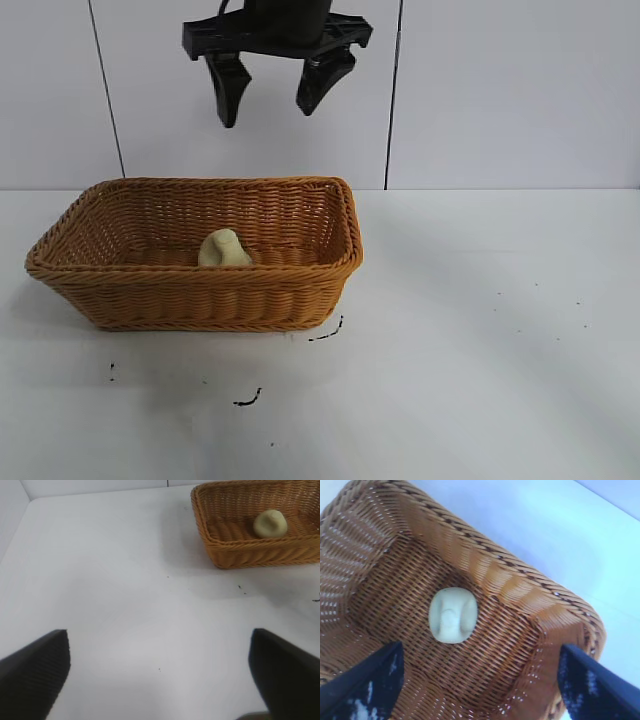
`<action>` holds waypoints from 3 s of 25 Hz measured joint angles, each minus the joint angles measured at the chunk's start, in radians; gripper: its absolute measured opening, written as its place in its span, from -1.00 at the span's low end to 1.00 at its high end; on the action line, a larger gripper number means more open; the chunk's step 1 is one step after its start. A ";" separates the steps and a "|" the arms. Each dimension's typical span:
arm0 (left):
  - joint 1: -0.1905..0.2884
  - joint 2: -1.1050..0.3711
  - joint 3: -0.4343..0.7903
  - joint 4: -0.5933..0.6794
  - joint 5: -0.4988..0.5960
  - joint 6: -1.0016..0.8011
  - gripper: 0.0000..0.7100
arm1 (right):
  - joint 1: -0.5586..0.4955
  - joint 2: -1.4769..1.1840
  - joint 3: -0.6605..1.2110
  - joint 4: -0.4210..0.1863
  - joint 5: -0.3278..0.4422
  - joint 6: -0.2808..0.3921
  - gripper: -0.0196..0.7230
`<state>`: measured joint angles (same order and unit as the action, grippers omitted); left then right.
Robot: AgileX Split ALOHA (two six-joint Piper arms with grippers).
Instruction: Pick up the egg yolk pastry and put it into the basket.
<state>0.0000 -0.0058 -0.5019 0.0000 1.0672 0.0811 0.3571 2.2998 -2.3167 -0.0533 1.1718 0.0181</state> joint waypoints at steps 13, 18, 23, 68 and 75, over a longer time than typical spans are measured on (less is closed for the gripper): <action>0.000 0.000 0.000 0.000 0.000 0.000 0.96 | -0.317 0.000 0.000 -0.007 0.043 -0.009 0.68; 0.000 0.000 0.000 0.000 0.000 0.000 0.96 | -0.359 -0.037 0.046 -0.007 0.043 -0.011 0.68; 0.000 0.000 0.000 0.000 0.000 0.000 0.96 | -0.362 -0.181 0.219 0.007 0.042 -0.025 0.68; 0.000 0.000 0.000 0.000 0.000 0.000 0.96 | -0.362 -2.293 1.827 0.072 -0.143 -0.053 0.68; 0.000 0.000 0.000 0.000 0.000 0.000 0.96 | -0.362 -2.303 1.827 0.072 -0.143 -0.053 0.68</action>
<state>0.0000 -0.0058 -0.5019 0.0000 1.0672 0.0811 -0.0052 -0.0035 -0.4900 0.0188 1.0285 -0.0353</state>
